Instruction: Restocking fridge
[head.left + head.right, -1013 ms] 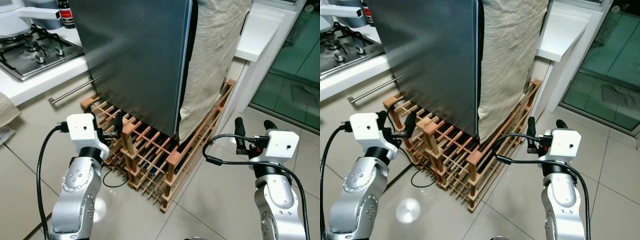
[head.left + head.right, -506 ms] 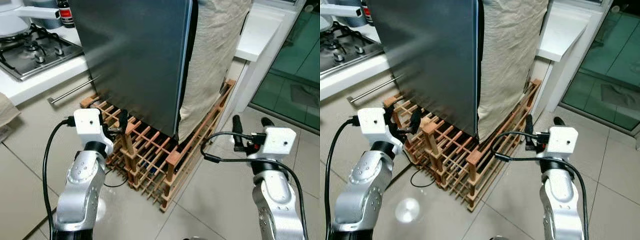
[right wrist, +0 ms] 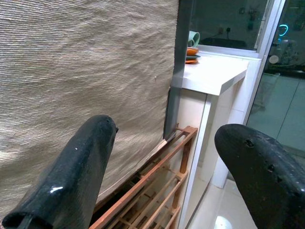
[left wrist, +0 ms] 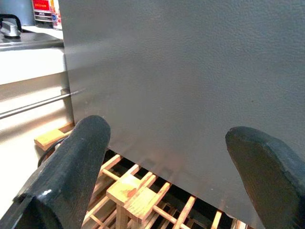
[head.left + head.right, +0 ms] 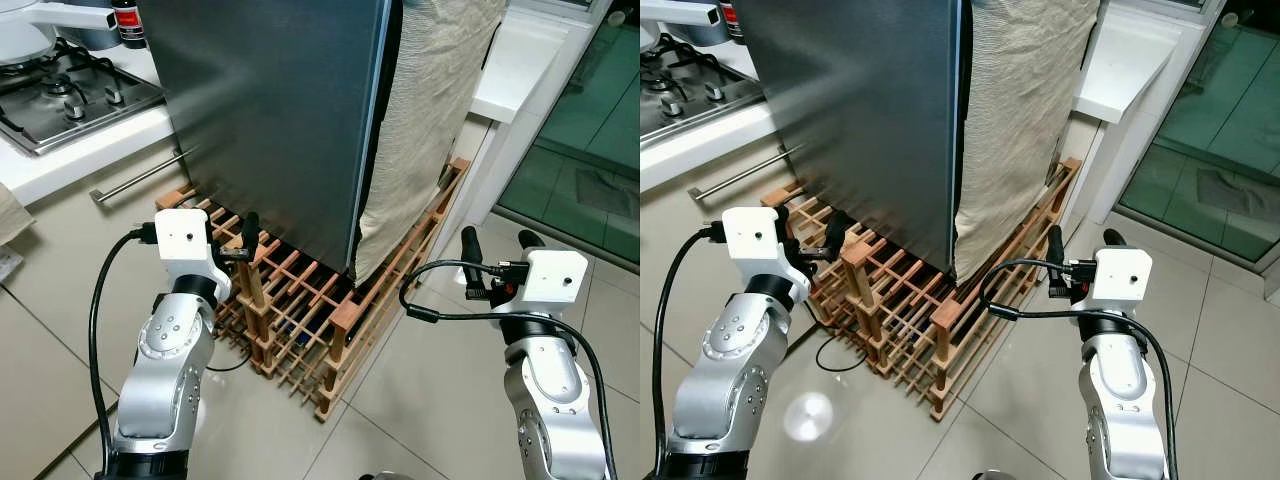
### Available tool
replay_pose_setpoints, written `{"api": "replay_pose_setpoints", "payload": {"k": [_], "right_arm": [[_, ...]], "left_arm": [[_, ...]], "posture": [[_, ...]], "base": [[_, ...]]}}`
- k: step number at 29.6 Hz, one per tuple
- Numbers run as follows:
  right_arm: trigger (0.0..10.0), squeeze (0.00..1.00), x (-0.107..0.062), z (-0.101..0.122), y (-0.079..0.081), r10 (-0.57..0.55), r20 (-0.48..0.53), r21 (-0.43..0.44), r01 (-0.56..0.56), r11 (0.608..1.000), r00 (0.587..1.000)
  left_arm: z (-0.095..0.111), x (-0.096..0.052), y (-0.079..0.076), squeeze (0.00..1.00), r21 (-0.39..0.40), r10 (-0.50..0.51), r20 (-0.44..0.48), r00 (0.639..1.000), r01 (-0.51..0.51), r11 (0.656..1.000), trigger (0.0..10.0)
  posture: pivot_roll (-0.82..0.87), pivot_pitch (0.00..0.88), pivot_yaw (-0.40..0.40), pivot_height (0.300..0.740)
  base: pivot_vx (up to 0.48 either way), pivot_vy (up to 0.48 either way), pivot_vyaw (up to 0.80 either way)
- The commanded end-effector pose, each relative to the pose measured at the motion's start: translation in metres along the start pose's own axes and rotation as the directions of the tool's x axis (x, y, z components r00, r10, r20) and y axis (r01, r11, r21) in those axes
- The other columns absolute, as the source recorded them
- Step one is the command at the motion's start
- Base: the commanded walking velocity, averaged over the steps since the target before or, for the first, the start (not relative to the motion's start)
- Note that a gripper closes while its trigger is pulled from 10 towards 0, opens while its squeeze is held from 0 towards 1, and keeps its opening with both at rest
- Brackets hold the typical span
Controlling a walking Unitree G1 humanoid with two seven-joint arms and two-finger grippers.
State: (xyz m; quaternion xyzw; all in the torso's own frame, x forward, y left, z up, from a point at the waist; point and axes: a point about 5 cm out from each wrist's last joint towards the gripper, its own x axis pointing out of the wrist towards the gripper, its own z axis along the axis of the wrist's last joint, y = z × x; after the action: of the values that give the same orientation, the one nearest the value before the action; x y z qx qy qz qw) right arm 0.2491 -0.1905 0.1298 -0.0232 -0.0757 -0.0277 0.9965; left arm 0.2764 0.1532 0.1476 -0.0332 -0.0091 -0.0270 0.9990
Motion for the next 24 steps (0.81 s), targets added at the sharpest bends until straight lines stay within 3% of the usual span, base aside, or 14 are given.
{"api": "replay_pose_setpoints", "payload": {"k": [1, 10, 16, 24], "right_arm": [[10.0, 0.05, 0.0005, -0.0002, -0.0022, -0.01, -0.008, -0.01, 0.01, 1.0, 1.0], [10.0, 0.05, 0.0004, -0.0007, -0.0033, -0.01, -0.014, -0.023, 0.009, 1.0, 1.0], [10.0, 0.05, 0.002, -0.0028, -0.0028, -0.006, -0.022, -0.025, 0.005, 1.0, 1.0], [10.0, 0.05, 0.0054, -0.0044, -0.001, 0.005, -0.023, -0.025, -0.006, 1.0, 1.0]], "left_arm": [[0.0022, -0.0009, -0.0013, 0.0, 0.007, -0.006, 0.003, 1.0, 0.006, 1.0, 10.0], [-0.0005, -0.0022, -0.0004, 0.0, 0.003, -0.003, -0.007, 1.0, 0.003, 1.0, 10.0], [0.0021, 0.0028, -0.0031, 0.0, -0.04, 0.002, -0.012, 1.0, -0.003, 0.999, 10.0], [0.0013, 0.0064, -0.004, 0.0, -0.014, -0.015, -0.005, 1.0, 0.015, 1.0, 10.0]], "posture": [[-0.08, 0.021, -0.019, 0.74], [-0.09, 0.021, -0.019, 0.74], [-0.09, 0.006, -0.022, 0.74], [-0.09, 0.0, -0.017, 0.74]], "base": [[0.0, 0.0, 0.0], [0.0, 0.0, 0.0], [0.0, 0.0, 0.0], [0.0, 0.0, 0.0]]}}
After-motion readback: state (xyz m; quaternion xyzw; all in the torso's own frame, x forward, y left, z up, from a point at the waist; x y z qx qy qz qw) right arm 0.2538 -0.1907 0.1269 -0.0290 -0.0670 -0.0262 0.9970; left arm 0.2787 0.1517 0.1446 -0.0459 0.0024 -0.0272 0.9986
